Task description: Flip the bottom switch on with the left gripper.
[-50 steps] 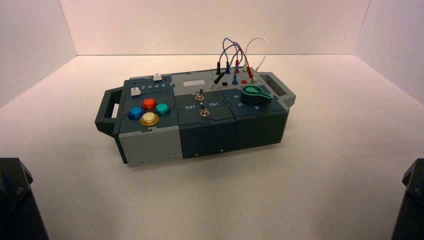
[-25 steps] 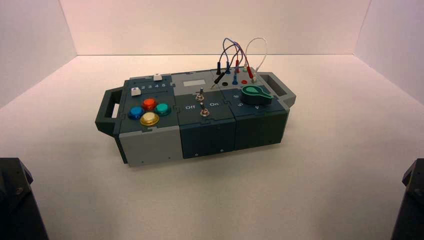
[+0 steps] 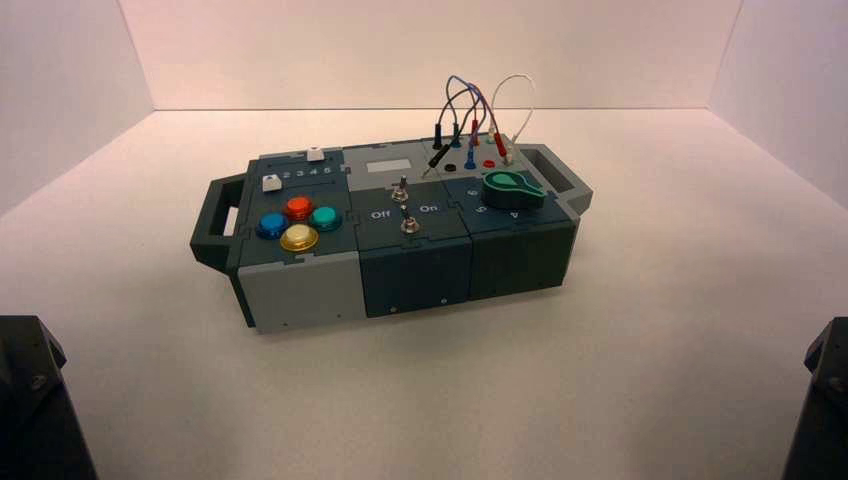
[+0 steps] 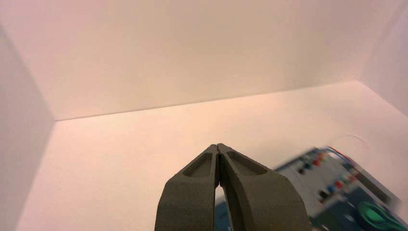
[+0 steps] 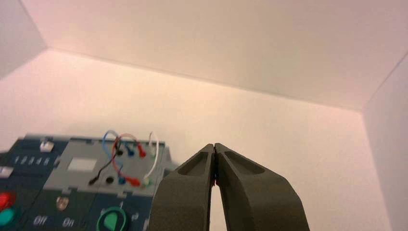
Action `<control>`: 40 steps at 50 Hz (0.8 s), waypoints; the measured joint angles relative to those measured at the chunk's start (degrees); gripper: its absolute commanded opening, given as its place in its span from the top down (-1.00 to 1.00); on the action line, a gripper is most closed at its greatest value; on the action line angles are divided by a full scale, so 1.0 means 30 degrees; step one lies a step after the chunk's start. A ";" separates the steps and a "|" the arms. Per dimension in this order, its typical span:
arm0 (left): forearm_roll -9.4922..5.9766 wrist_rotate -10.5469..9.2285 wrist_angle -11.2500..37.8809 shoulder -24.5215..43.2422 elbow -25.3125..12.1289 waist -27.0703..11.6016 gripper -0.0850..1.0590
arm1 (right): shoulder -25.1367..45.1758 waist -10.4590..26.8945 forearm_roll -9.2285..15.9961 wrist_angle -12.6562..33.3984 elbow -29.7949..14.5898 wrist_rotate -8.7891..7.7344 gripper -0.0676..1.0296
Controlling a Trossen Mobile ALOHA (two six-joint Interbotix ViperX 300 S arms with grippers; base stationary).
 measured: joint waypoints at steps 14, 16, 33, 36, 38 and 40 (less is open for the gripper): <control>-0.0059 -0.0908 0.5537 0.0088 -0.0850 -0.0820 0.91 | 0.1670 0.0117 0.0352 0.2109 -0.0703 0.0029 0.92; -0.0059 -0.0938 0.5977 0.0088 -0.0850 -0.0791 0.91 | 0.1758 0.0146 0.0439 0.2227 -0.0762 0.0029 0.92; -0.0059 -0.0938 0.7822 -0.0850 -0.0850 -0.0791 0.91 | 0.5801 0.1816 0.0762 0.3721 -0.1553 0.0029 0.92; -0.0059 -0.0938 0.7822 -0.0791 -0.0850 -0.0791 0.91 | 0.6855 0.1992 0.0850 0.4014 -0.1875 0.0000 0.92; -0.0029 -0.0938 0.7793 -0.0703 -0.0850 -0.0791 0.91 | 0.7383 0.1963 0.0908 0.4102 -0.2080 0.0000 0.92; -0.0059 -0.0938 0.7734 -0.0322 -0.0879 -0.0791 0.91 | 0.8496 0.1875 0.1055 0.4248 -0.2578 0.0029 0.92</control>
